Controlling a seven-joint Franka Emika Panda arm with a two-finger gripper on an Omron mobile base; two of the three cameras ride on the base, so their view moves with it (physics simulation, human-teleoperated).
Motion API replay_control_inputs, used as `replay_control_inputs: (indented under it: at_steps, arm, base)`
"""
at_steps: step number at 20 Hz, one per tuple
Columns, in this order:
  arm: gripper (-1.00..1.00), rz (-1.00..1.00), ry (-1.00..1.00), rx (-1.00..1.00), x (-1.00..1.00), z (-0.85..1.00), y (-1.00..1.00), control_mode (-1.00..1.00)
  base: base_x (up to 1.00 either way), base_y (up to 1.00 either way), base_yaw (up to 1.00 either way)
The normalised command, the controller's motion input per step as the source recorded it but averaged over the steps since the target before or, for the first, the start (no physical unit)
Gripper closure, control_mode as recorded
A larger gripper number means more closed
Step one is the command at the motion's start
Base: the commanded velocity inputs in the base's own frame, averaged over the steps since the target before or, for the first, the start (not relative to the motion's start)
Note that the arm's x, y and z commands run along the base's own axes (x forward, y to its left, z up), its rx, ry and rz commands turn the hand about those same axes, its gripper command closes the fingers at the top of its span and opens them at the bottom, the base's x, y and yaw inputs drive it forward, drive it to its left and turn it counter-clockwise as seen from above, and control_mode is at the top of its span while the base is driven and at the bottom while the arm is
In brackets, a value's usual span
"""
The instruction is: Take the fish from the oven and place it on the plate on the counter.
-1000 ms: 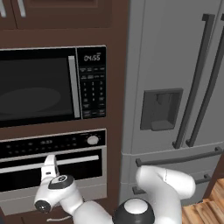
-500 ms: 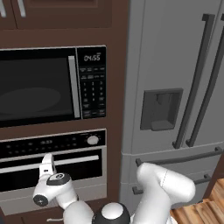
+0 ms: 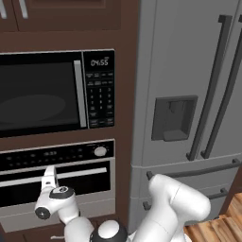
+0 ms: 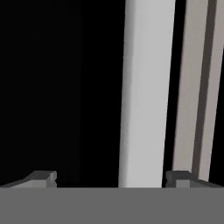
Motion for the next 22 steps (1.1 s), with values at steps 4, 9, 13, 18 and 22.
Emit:
replay_control_inputs:
  at_steps: [4, 9, 13, 18, 22]
  arm:
    - [1.00, 0.00, 0.00, 0.00, 0.19, -0.13, 0.18, -1.00]
    - [1.00, 0.00, 0.08, -0.01, 0.03, 0.00, 0.03, -1.00]
    - [1.00, 0.00, 0.12, -0.10, -0.56, -0.10, 0.00, -1.00]
    - [1.00, 0.00, 0.30, -0.11, -0.99, -0.37, -0.36, -1.00]
    - [1.00, 0.03, 0.29, -0.02, -1.00, -0.43, -0.58, -1.00]
  base:
    - [0.00, 0.00, 0.00]
    - [0.00, 0.00, 0.00]
    - [0.00, 0.00, 0.00]
    - [0.00, 0.00, 0.00]
    - [0.00, 0.00, 0.00]
